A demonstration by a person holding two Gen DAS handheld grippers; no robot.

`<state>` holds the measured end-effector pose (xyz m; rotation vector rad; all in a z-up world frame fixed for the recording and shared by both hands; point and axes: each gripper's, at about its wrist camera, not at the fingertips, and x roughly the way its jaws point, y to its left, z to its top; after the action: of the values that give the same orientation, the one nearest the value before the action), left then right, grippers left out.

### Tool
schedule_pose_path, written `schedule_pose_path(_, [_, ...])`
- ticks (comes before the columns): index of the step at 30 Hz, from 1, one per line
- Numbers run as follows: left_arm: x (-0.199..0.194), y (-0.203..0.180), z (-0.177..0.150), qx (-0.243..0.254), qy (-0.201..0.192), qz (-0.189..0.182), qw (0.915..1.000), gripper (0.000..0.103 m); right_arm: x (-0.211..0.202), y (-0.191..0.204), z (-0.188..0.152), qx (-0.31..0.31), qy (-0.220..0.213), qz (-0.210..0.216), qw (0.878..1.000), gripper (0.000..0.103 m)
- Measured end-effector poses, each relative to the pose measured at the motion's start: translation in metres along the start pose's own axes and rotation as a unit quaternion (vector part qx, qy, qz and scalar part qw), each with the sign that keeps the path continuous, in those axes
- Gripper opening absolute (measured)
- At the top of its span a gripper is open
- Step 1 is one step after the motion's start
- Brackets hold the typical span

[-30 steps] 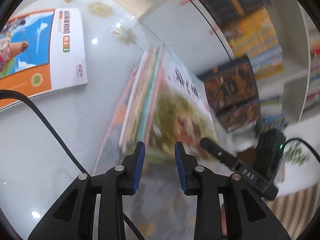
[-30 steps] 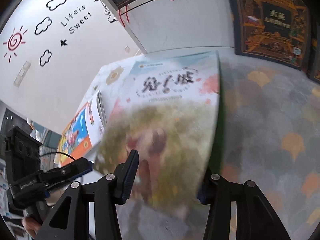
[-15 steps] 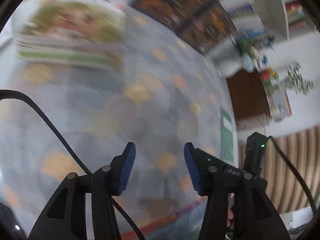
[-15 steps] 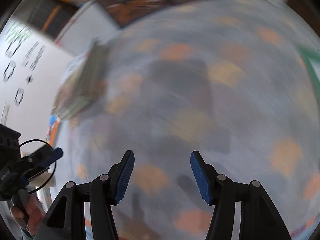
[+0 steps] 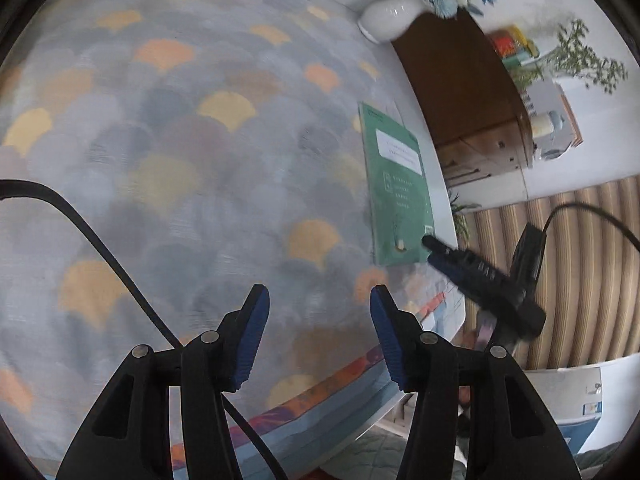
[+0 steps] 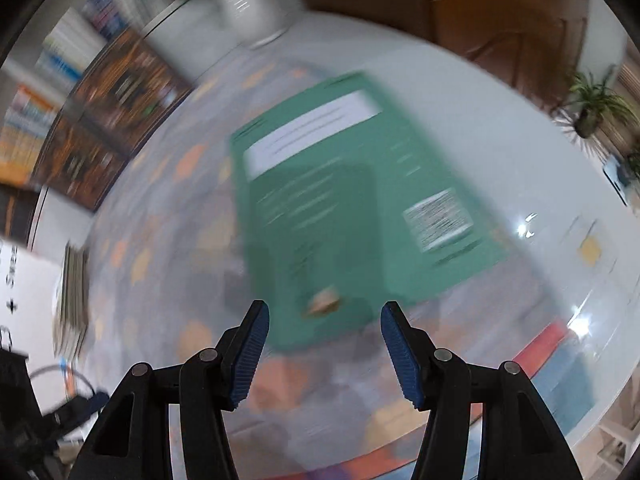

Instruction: Organize books

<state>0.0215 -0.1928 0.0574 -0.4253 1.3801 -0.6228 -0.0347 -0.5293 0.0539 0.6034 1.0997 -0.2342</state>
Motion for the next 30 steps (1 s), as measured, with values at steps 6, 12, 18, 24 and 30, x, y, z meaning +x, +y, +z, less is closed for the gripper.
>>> schedule_pose_path(6, [0.036, -0.012, 0.011, -0.01, 0.005, 0.013, 0.9999, 0.05, 0.014, -0.027, 0.048, 0.002, 0.006, 0.011, 1.0, 0.056])
schedule_pose_path(12, [0.065, -0.01, 0.01, -0.037, 0.011, 0.018, 0.9991, 0.05, 0.026, -0.037, 0.075, -0.017, 0.011, 0.006, 1.0, 0.056])
schedule_pose_path(18, [0.078, -0.006, -0.002, -0.063, 0.013, 0.019, 0.9977, 0.05, 0.034, -0.031, 0.086, -0.053, 0.025, 0.012, 0.998, 0.058])
schedule_pose_path(24, [0.079, 0.001, -0.007, -0.083, -0.004, 0.006, 0.9965, 0.05, 0.032, -0.001, 0.082, -0.125, 0.033, 0.02, 0.991, 0.058])
schedule_pose_path(30, [0.078, 0.002, -0.014, -0.091, -0.015, 0.003, 0.9957, 0.05, 0.033, -0.008, 0.096, -0.123, 0.018, -0.022, 0.992, 0.058])
